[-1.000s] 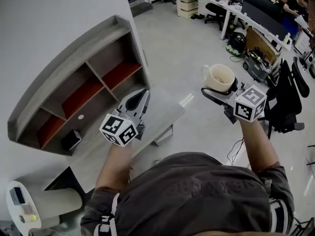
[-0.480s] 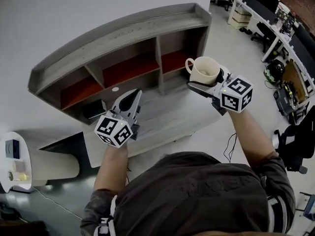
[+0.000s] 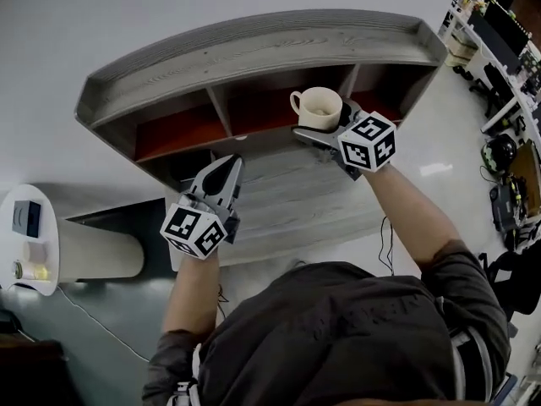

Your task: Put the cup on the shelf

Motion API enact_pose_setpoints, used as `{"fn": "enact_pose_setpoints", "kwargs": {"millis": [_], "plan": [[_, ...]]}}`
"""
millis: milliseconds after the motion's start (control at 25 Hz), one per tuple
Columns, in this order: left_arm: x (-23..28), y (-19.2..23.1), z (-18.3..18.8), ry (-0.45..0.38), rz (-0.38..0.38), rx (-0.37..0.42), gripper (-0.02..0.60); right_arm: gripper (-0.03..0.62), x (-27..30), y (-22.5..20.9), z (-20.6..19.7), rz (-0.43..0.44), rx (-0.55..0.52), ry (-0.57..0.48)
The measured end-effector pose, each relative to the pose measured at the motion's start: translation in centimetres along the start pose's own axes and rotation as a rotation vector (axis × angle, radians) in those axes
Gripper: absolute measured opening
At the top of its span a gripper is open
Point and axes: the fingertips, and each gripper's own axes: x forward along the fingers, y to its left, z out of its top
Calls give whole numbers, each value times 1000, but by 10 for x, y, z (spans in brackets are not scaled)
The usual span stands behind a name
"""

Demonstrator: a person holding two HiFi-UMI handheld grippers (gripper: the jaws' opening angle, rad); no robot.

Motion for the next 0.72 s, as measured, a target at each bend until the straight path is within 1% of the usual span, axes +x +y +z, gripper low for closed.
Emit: {"fn": "enact_pose_setpoints", "kwargs": {"millis": [120,320,520,720], "plan": [[-8,25,1,-3,21,-2,0,445,47,-10,-8,-10,1,24],[-19,53,-1,0,54,-13,0,445,101,-27,-25,-42,-14,81],[-27,70,-7,0,71,-28,0,445,131,-41,-43,-84,-28,135],[-27,81,-9,-3,69,-40,0,445,145,-51,-48,-113,-61,181]]}}
